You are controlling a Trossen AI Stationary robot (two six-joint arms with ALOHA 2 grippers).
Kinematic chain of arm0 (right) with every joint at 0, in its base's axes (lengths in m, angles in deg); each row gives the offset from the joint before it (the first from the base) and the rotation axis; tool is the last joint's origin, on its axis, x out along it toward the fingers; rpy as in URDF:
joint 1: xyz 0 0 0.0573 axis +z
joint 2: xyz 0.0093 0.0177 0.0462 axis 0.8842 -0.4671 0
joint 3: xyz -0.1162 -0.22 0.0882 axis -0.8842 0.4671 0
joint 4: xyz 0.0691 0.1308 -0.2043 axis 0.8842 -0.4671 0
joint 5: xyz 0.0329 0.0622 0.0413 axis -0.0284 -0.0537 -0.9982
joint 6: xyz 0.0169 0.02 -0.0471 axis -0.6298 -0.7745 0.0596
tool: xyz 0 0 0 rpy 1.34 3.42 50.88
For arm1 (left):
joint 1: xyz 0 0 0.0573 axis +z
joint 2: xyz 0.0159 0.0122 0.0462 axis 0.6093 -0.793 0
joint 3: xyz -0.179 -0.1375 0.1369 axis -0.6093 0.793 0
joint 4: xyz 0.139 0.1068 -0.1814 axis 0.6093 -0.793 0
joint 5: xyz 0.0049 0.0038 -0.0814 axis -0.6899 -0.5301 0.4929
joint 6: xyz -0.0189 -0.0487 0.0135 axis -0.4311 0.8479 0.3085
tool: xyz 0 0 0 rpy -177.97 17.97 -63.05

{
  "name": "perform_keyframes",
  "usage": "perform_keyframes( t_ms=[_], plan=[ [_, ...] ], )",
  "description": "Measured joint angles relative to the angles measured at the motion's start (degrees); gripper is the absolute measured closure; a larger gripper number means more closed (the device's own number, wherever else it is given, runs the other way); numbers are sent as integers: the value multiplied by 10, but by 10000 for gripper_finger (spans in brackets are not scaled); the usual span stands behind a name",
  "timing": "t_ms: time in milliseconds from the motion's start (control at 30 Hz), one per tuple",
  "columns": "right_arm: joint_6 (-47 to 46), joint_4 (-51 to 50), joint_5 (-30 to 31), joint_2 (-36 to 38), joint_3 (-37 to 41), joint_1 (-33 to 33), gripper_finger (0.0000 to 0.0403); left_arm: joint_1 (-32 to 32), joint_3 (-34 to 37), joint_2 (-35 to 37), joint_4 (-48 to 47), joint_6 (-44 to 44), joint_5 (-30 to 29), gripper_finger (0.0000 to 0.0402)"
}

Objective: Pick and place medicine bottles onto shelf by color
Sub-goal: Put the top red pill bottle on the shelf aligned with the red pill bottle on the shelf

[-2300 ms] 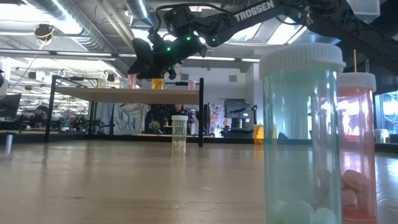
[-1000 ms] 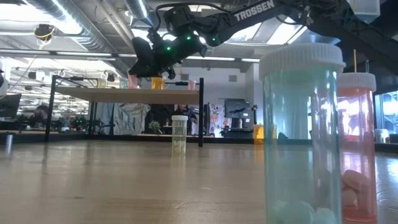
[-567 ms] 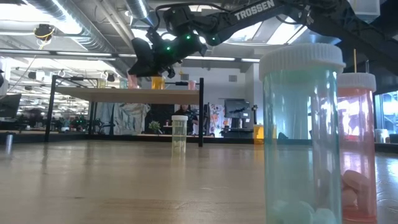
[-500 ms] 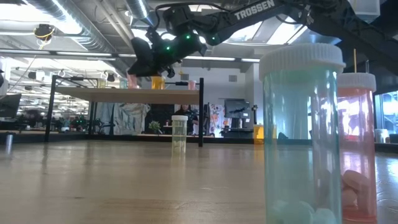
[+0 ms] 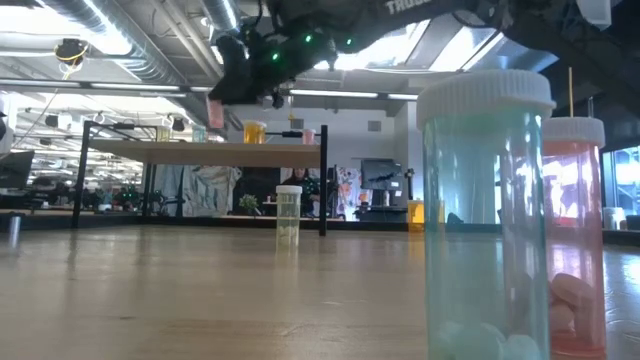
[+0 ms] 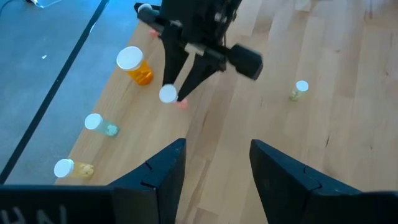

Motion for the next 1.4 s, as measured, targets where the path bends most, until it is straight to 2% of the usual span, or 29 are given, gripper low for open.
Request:
perform_keyframes(
  t_ms=[467,833,1033,1400],
  plan=[
    [48,-72,15,87,0,11,289,0,0,0,0,0,0,229],
    [76,-173,96,178,0,11,289,0,0,-6,0,-2,0,229],
    [45,-216,105,204,0,11,289,0,0,-14,11,-2,0,229],
    [0,-262,110,205,0,5,289,0,0,-39,15,-2,0,229]
  ],
)
